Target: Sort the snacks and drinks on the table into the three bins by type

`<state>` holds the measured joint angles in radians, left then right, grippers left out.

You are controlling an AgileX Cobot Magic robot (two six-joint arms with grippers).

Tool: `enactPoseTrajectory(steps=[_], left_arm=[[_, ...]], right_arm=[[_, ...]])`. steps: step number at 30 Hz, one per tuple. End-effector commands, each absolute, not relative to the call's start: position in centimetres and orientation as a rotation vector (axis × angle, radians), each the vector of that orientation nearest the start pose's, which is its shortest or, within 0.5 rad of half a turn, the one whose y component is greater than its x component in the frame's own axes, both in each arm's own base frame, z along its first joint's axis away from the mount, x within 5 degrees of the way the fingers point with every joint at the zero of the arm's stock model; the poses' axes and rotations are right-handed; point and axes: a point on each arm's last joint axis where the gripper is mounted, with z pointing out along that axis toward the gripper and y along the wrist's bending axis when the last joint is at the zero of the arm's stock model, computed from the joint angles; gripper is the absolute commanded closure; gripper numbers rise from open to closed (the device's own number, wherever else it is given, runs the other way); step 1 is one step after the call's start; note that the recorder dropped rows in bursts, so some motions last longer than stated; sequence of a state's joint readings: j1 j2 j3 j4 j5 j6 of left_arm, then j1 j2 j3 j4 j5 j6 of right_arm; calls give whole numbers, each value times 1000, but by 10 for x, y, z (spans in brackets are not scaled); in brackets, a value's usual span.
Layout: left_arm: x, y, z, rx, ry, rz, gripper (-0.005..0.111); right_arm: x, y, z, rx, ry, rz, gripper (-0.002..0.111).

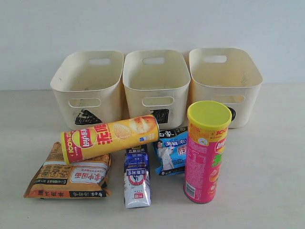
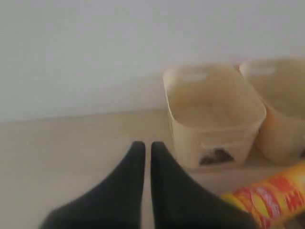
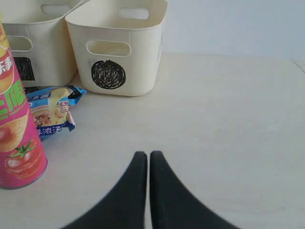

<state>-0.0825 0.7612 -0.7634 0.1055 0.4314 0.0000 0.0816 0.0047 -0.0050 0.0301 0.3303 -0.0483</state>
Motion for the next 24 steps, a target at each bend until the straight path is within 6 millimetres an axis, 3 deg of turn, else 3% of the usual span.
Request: enactPoseTrajectory(steps=[1, 4, 6, 10, 17, 19, 20, 21, 24], left_arm=[[181, -25, 350, 414, 2119, -31, 102], [198, -36, 344, 509, 2201, -149, 102], [216, -53, 335, 696, 2268, -207, 102], [242, -84, 316, 931, 2311, -202, 102], [281, -123, 309, 1208, 2269, -182, 101], [292, -130, 305, 1256, 2262, -185, 85], [296, -133, 302, 1267, 2271, -194, 72], [302, -135, 297, 1286, 2297, -206, 50], [311, -140, 283, 1350, 2389, -251, 16]], right_arm=[[54, 5, 184, -96, 1803, 51, 109], [54, 5, 184, -96, 1803, 51, 109], [54, 5, 184, -96, 1803, 51, 109], [54, 5, 184, -96, 1803, 51, 109], [54, 5, 184, -96, 1803, 51, 109], [54, 5, 184, -96, 1803, 51, 109], [54, 5, 184, -96, 1803, 51, 109], [54, 5, 184, -96, 1803, 51, 109], [54, 5, 184, -96, 1803, 51, 109]])
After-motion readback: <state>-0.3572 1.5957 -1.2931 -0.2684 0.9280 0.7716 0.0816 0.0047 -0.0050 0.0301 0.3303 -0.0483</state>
